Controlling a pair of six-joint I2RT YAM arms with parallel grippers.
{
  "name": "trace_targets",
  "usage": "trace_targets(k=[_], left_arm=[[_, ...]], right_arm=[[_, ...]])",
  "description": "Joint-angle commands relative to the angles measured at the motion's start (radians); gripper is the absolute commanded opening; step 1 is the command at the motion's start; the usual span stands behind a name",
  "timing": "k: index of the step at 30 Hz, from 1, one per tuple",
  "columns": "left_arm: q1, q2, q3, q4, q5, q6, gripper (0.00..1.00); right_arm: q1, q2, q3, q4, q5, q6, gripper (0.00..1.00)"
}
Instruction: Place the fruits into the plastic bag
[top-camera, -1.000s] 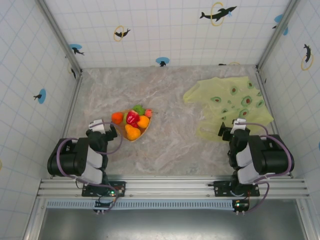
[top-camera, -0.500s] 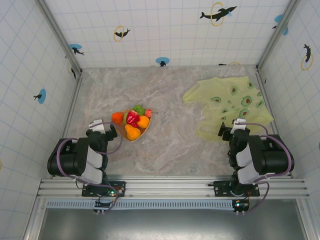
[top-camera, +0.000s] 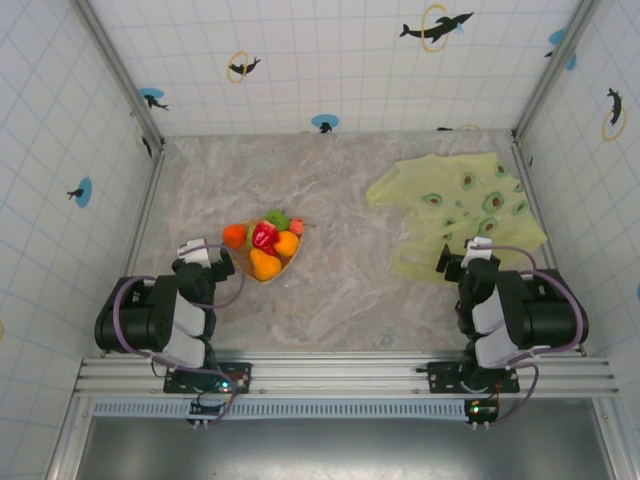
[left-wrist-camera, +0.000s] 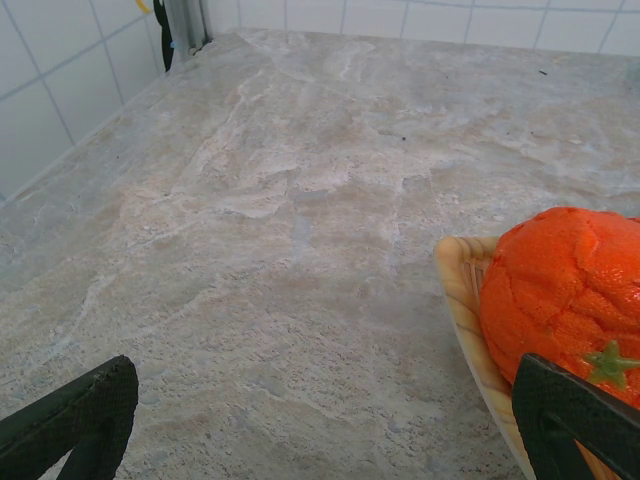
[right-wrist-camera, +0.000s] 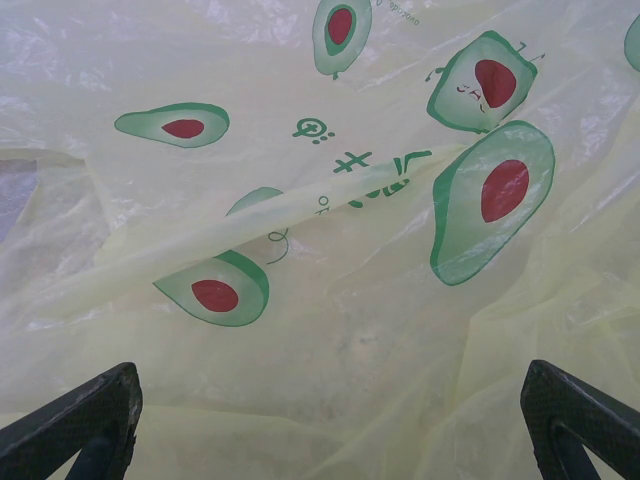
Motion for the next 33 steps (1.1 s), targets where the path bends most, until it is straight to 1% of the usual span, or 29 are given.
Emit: trace_targets(k=[1,9,12,15,19,21,24,27,28,31,33], left_arm=[[0.007,0.001,-0.01,0.009,0.015,-0.008,0.98],[0.007,-0.003,-0.013,0.015,0.011,-0.006,0.98],[0.007,-0.006,-0.016,0.018,0.004,-0.006,0.98],[0.006,-0.033,-0.016,-0.001,-0.017,-0.016,0.98],[0.007,-0.107,-0.03,-0.04,-0.091,-0.044,0.98],[0.007,-0.158,-0.034,-0.09,-0.154,-0.065,0.98],[0.007,-0.257,-0.049,-0.161,-0.27,-0.113,0.98],[0.007,-0.384,-0.039,-0.304,-0.378,-0.203,0.98],[0.007,-0.432,-0.027,-0.377,-0.403,-0.26,0.98],[0.007,-0.558,0.012,-0.576,-0.427,-0.402,0.98],[0.007,-0.624,0.051,-0.707,-0.398,-0.49,0.98]], right_arm=[[-0.002,-0.006,-0.017,0.034,-0.001,0.002,0.99],[0.0,-0.008,-0.019,0.038,0.001,0.001,1.0],[0.013,-0.025,-0.019,0.027,0.055,0.006,1.0],[0.025,-0.078,-0.023,-0.011,0.105,0.011,0.99],[0.028,-0.182,-0.045,-0.077,0.19,0.046,1.0],[0.027,-0.243,-0.07,-0.081,0.228,0.064,1.0],[0.026,-0.342,-0.111,-0.101,0.249,0.095,1.0],[0.023,-0.444,-0.101,-0.219,0.239,0.159,0.99],[0.023,-0.475,-0.084,-0.275,0.224,0.172,1.0],[0.031,-0.555,-0.047,-0.389,0.157,0.198,0.99],[0.046,-0.6,-0.03,-0.425,0.097,0.199,1.0]])
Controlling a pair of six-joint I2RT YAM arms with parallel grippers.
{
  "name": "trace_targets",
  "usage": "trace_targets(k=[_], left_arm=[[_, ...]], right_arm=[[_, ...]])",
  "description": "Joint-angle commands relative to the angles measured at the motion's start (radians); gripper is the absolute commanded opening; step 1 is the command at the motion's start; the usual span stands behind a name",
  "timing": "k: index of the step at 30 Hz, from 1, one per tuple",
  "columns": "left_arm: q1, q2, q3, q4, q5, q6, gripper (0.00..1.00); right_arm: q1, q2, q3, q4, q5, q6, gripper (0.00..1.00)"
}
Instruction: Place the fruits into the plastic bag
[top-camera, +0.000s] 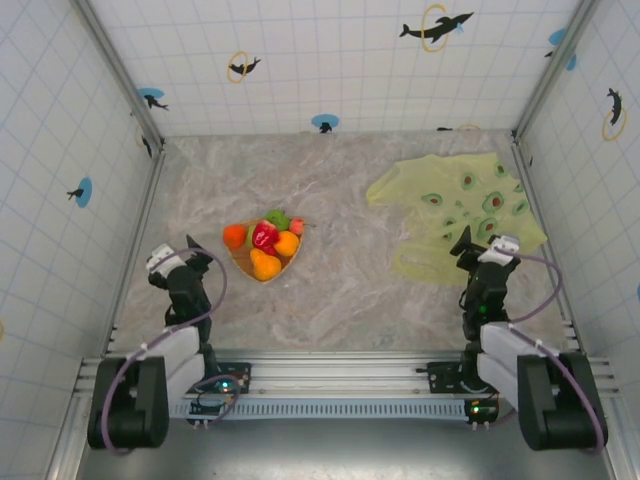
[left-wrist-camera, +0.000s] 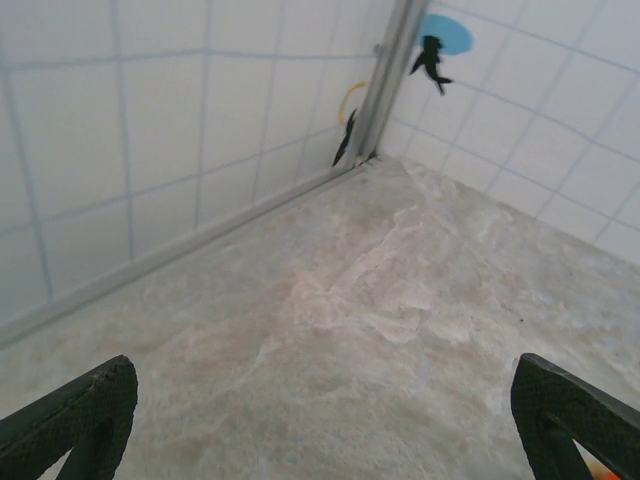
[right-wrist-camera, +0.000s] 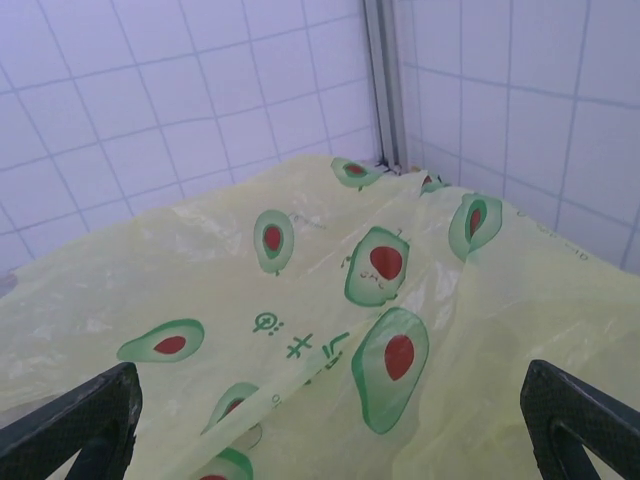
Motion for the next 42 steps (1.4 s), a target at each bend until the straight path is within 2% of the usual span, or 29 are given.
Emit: trace_targets(k=[1,5,8,13,15,21,25,30,34,38,42], left_arm=[[0.006,-0.086,0.065,-0.295,-0.001,-0.2,0.98],[0.006,-0.138,0.169,-0.443,0.179,-0.278,0.98],[0.006,-0.14,0.249,-0.493,0.359,-0.319,0.98],[-0.006,-0.06,0.399,-0.564,0.661,-0.351,0.98],[-0.044,-0.015,0.47,-0.618,0.725,-0.336,0.98],[-0.235,0.123,0.708,-0.811,0.769,-0.23,0.98],[-0.305,0.226,0.84,-0.895,0.822,-0.194,0.98],[-0.339,0.327,0.956,-0.993,0.843,-0.134,0.98],[-0.345,0.36,1.005,-1.0,0.842,-0.113,0.98],[-0.346,0.364,0.974,-0.986,0.818,-0.093,0.98],[-0.346,0.365,0.924,-0.961,0.808,-0.09,0.98]], right_arm=[[0.032,-0.067,-0.017,-0.135,-0.084,0.045,1.0],[0.121,-0.077,0.045,-0.226,-0.081,0.02,1.0],[0.19,-0.04,0.099,-0.271,-0.059,-0.033,1.0],[0.244,0.099,0.252,-0.401,-0.055,-0.137,1.0],[0.248,0.165,0.32,-0.456,-0.053,-0.17,1.0],[0.249,0.388,0.545,-0.632,-0.029,-0.229,0.99],[0.24,0.532,0.703,-0.764,-0.027,-0.217,0.94],[0.205,0.687,0.86,-0.912,-0.019,-0.21,0.84],[0.183,0.767,0.949,-1.027,-0.034,-0.217,0.84],[0.162,0.774,0.947,-1.067,-0.068,-0.214,0.86],[0.158,0.824,0.986,-1.134,-0.016,-0.231,0.86]])
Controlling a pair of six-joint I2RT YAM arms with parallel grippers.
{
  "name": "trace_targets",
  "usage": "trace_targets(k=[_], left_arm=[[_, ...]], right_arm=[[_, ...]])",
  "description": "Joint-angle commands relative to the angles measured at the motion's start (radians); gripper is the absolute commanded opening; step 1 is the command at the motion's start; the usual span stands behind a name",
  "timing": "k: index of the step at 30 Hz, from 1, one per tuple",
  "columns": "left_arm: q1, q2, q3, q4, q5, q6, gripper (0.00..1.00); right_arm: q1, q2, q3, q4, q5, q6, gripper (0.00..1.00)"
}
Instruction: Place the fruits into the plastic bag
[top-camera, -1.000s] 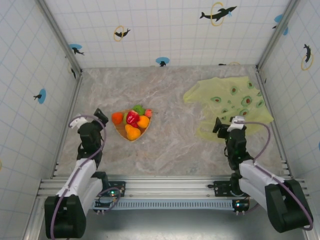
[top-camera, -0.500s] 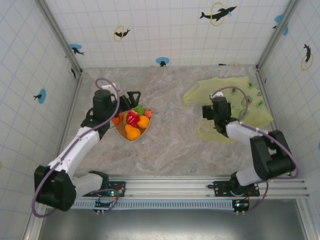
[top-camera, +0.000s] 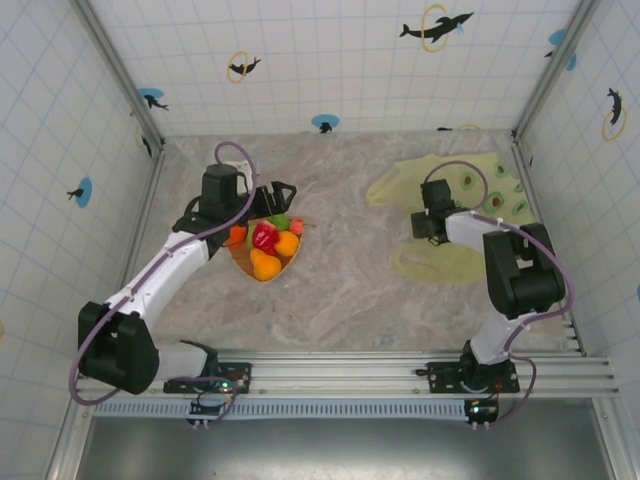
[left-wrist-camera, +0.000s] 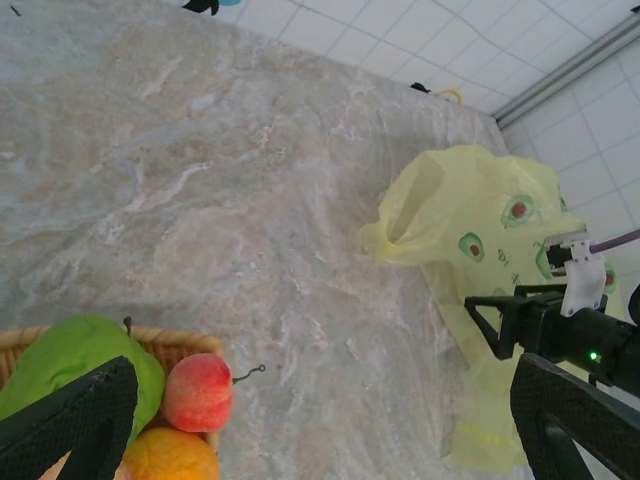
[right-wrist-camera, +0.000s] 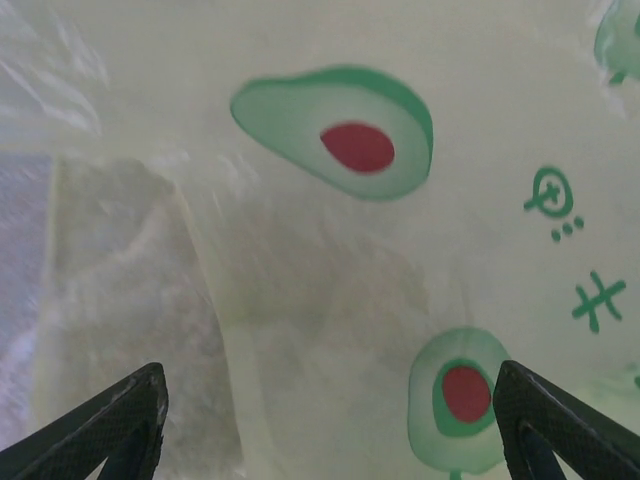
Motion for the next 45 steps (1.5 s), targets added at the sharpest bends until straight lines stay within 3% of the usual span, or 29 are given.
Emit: trace_targets(k=[1,4,12,19,25,28,30,34,39,45], left_arm=[[-0.005,0.01,-0.039,-0.003,-0.003,0.032,0.98],[-0.004,0.012,-0.05,0.0,0.001,0.034,0.98],[-0.005,-0.003,-0.078,-0.001,0.005,0.054,0.98],[-0.004,-0.032,-0.073,-0.01,0.003,0.074,0.98],[-0.023,-0.049,-0.097,0.032,-0.022,0.071,0.98],[-0.072,-0.051,-0.095,0.059,-0.065,0.097,0.98],[-0.153,-0.039,-0.078,0.06,-0.11,0.14,0.97],[-0.275,0.017,-0.022,0.058,-0.176,0.299,0.98],[-0.459,0.134,0.059,0.071,-0.359,0.548,0.98],[-0.534,0.28,0.113,0.131,-0.519,0.666,0.98]], right_arm=[[-0.002,0.056,0.073,-0.109,0.046,-0.023,0.85],[-0.002,0.081,0.096,-0.139,0.073,-0.034,0.73],[-0.017,0.087,0.134,-0.164,0.075,-0.055,0.24],[-0.017,0.011,0.102,-0.159,0.05,-0.056,0.02],[-0.012,-0.12,0.053,-0.146,-0.04,-0.027,0.0],[-0.008,-0.219,0.031,-0.156,-0.184,-0.004,0.0],[-0.008,-0.289,0.005,-0.155,-0.302,0.009,0.0],[-0.008,-0.395,-0.051,-0.138,-0.496,0.039,0.0],[0.006,-0.468,-0.091,-0.084,-0.681,0.113,0.0],[0.021,-0.494,-0.109,-0.063,-0.774,0.141,0.0]])
